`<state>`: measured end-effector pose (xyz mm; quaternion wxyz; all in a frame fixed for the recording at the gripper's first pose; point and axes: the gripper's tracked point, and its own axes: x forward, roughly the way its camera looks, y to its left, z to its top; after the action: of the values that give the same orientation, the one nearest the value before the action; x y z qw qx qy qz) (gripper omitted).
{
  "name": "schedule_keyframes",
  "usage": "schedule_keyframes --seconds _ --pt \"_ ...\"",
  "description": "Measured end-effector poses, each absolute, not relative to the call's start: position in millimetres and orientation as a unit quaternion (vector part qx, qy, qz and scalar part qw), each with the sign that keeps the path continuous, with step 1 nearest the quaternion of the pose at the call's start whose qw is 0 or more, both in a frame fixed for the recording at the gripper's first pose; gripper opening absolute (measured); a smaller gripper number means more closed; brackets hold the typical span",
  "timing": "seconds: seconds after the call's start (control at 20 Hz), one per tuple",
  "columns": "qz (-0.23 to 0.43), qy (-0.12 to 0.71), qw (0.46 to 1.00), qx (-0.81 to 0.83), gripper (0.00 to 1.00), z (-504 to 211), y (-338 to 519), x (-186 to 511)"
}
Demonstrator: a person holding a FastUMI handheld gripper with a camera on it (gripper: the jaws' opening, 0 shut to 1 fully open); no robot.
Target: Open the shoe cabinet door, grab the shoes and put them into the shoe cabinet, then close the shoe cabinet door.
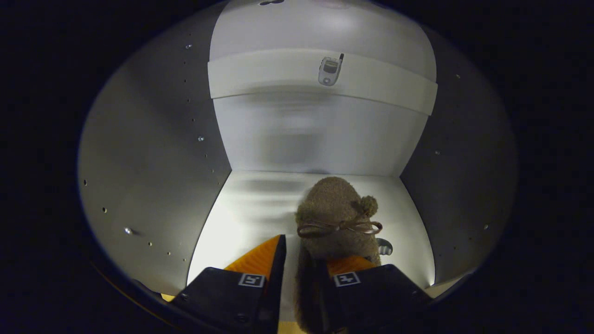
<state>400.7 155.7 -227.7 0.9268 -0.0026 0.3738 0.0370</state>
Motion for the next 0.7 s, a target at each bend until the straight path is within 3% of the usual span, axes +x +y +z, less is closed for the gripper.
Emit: schedule_keyframes --seconds 0.25,0.7 --pt "0.067 0.363 0.929 0.021 0.98 -208.1 160.9 376.0" --pt "0.056 0.200 0.977 0.042 0.98 -98.3 146.8 310.4"
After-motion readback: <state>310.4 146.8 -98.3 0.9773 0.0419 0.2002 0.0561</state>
